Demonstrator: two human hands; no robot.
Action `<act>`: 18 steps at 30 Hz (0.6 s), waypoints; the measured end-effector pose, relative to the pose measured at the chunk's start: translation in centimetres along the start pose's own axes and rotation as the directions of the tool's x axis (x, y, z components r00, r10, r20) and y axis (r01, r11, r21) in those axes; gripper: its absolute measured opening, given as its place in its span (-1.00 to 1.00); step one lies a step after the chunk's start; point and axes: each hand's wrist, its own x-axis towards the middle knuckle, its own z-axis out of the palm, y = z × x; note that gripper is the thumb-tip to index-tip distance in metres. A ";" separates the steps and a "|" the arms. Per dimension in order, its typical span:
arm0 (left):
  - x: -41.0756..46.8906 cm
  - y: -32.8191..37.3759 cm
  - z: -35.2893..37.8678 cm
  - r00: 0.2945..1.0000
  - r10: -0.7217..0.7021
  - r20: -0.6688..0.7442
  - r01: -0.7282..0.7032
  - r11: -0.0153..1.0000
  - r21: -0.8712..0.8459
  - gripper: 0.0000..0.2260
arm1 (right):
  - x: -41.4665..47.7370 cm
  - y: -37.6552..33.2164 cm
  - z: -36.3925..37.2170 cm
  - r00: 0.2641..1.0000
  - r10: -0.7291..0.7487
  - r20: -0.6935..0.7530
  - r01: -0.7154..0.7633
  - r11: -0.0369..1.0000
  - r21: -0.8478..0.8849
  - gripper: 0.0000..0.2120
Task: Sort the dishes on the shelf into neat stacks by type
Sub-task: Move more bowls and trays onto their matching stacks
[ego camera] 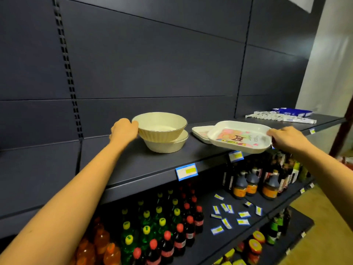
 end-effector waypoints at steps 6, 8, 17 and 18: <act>0.4 2.3 3.4 0.996 -0.088 -0.035 0.089 0.996 0.028 -0.69 | 3.9 3.2 0.2 0.995 -0.081 0.057 0.080 0.997 0.019 -0.69; 0.7 3.0 4.2 0.993 -0.104 -0.049 0.106 0.992 0.062 -0.67 | 5.0 3.7 0.3 0.995 -0.077 0.066 0.074 0.996 0.056 -0.66; 1.5 4.2 6.1 0.991 -0.085 -0.104 0.123 0.883 0.452 -0.73 | 10.3 5.0 2.1 0.987 -0.124 0.101 0.107 0.981 0.159 -0.62; 1.5 4.2 6.1 0.991 -0.056 -0.118 0.111 0.838 0.534 -0.74 | 10.9 5.0 2.3 0.985 -0.131 0.108 0.112 0.980 0.166 -0.60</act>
